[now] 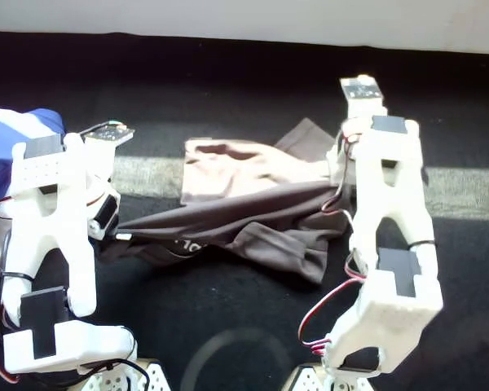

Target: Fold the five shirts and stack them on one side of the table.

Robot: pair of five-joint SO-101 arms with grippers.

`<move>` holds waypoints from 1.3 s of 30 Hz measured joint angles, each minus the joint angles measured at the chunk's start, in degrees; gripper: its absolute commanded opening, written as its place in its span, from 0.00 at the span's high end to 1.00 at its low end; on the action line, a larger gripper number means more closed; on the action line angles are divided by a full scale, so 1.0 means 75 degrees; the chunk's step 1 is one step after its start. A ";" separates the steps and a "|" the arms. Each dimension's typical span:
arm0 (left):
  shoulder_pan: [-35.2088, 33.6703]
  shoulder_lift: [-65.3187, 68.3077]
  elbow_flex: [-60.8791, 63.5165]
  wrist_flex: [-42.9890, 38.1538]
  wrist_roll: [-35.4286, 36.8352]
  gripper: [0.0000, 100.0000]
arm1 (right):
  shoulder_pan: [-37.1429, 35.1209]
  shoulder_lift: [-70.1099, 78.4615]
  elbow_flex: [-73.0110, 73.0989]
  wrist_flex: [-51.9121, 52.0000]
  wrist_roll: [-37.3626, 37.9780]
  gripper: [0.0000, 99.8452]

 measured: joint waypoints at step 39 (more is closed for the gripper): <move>0.0000 0.0000 0.0000 0.0000 0.0047 0.99 | -0.3329 -0.3645 0.5228 0.0680 0.0715 0.82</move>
